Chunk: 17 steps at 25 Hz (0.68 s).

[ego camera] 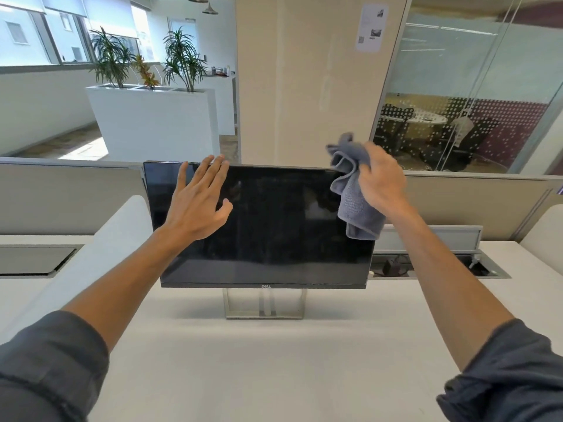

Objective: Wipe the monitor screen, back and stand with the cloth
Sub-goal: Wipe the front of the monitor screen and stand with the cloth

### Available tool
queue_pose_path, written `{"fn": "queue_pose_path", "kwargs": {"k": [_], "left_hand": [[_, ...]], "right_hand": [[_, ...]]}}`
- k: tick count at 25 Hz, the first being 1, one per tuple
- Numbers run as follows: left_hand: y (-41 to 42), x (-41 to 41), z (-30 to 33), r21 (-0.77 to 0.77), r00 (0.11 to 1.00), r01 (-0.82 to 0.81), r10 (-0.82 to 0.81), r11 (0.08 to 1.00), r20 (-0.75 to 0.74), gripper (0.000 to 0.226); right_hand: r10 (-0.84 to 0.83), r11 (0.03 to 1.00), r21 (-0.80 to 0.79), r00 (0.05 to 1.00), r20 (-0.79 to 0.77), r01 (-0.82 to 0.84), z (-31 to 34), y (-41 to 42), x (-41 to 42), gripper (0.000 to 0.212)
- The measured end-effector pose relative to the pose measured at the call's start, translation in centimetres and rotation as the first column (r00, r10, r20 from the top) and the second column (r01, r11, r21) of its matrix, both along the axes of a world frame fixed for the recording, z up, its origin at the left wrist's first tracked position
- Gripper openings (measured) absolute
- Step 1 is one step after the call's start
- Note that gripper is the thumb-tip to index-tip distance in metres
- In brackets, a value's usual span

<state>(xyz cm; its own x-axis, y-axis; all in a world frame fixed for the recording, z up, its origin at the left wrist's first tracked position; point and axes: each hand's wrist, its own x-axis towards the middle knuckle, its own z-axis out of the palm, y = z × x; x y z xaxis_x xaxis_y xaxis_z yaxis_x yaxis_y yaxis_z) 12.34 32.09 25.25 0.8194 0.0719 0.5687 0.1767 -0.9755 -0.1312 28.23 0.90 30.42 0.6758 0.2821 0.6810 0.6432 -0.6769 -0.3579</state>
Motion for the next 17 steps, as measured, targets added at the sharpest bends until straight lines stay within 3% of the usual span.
{"fn": "queue_pose_path", "kwargs": {"k": [3,6,10,17], "left_hand": [[-0.5,0.6,0.3,0.000,1.000,-0.005,0.005,1.000,0.000,0.073],[-0.7,0.8,0.2,-0.003,1.000,-0.007,0.007,1.000,-0.006,0.073],[-0.9,0.8,-0.1,-0.019,1.000,-0.014,0.014,1.000,-0.007,0.075],[-1.2,0.6,0.0,-0.021,0.999,-0.035,0.034,0.999,-0.022,0.078]], "right_hand": [[-0.131,0.943,0.298,0.988,-0.084,0.150,-0.3,-3.1,0.7,0.035],[-0.232,0.897,0.315,0.938,-0.259,0.309,-1.7,-5.3,2.3,0.040],[-0.013,0.912,0.364,0.898,-0.440,0.191,-3.9,-5.0,3.1,0.038],[0.085,0.868,0.466,0.874,-0.478,0.170,-6.2,-4.5,1.8,0.028]]}}
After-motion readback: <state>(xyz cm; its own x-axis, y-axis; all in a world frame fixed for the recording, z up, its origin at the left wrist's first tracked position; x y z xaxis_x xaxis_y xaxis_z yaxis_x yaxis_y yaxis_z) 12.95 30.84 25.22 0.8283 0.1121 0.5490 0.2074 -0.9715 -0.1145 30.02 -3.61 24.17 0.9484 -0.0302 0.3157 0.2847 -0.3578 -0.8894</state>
